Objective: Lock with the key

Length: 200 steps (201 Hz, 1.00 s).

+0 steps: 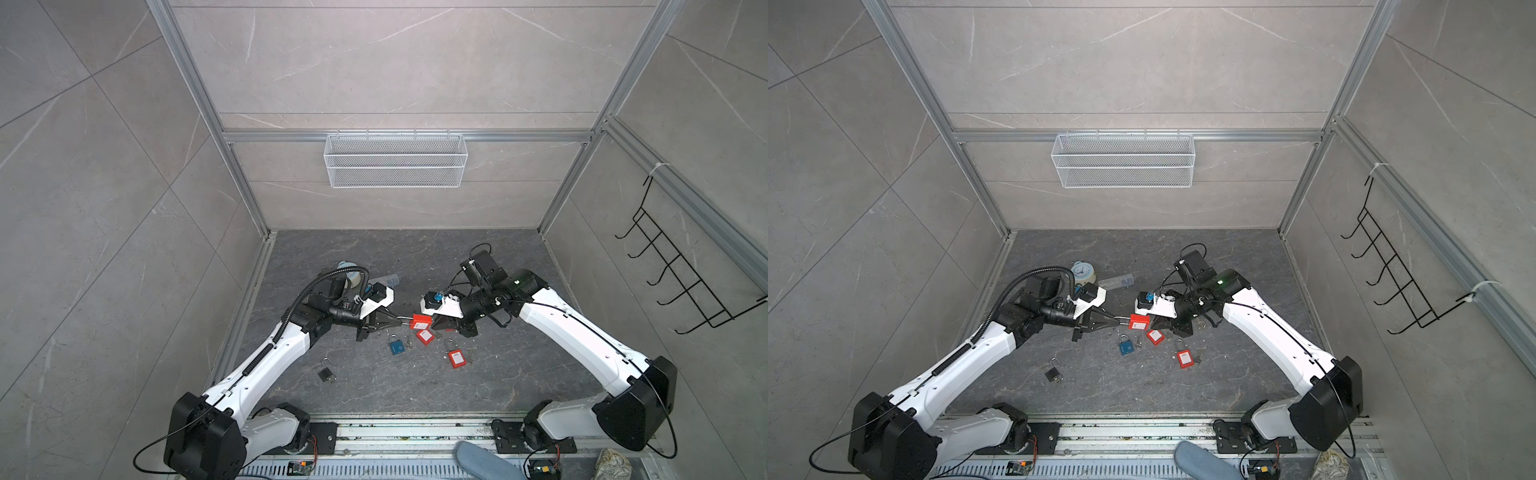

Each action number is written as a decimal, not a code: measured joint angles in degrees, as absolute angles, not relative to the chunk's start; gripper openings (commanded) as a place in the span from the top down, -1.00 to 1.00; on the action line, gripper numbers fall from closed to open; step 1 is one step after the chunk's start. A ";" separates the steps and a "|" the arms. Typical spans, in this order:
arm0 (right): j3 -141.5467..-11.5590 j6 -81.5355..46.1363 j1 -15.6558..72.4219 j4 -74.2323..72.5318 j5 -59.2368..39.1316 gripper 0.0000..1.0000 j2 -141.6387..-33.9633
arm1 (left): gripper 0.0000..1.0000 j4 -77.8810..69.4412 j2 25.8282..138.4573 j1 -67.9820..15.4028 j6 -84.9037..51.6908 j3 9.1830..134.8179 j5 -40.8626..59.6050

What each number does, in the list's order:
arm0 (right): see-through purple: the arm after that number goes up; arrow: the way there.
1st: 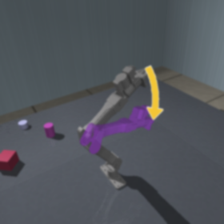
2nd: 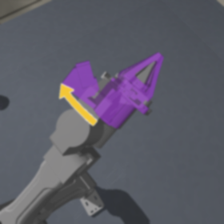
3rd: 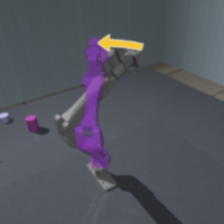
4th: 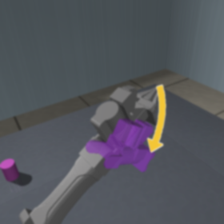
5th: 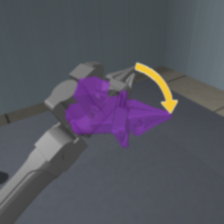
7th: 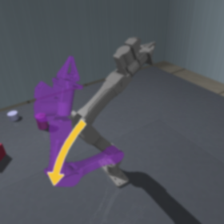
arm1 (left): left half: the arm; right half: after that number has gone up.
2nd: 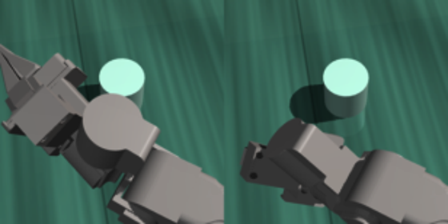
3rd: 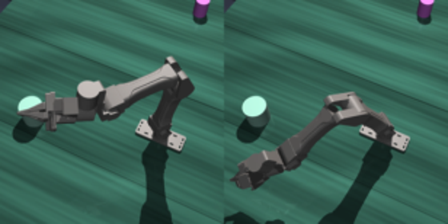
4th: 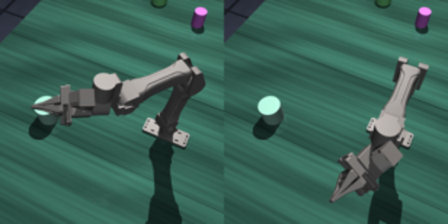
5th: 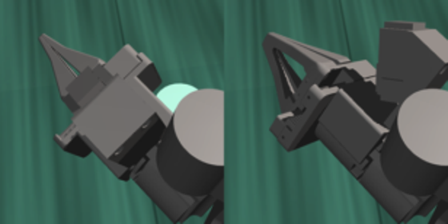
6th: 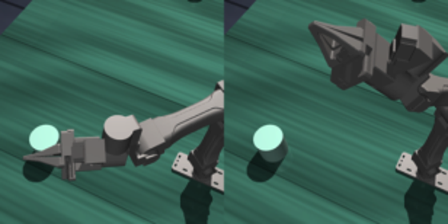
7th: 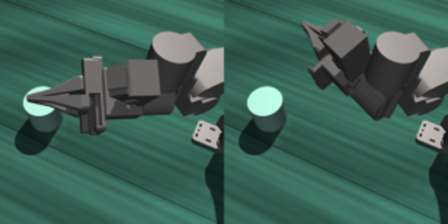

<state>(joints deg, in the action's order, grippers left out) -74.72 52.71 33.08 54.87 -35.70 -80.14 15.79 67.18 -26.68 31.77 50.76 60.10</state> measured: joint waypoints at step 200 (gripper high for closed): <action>-51.05 7.11 32.18 17.87 -18.85 1.00 -75.20 | 1.00 66.06 88.23 -22.11 49.80 76.82 45.87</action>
<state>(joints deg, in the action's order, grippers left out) -51.05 7.11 32.18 17.87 -18.85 -75.20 66.06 88.23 -22.11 49.80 76.82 45.87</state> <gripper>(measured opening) 0.061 0.050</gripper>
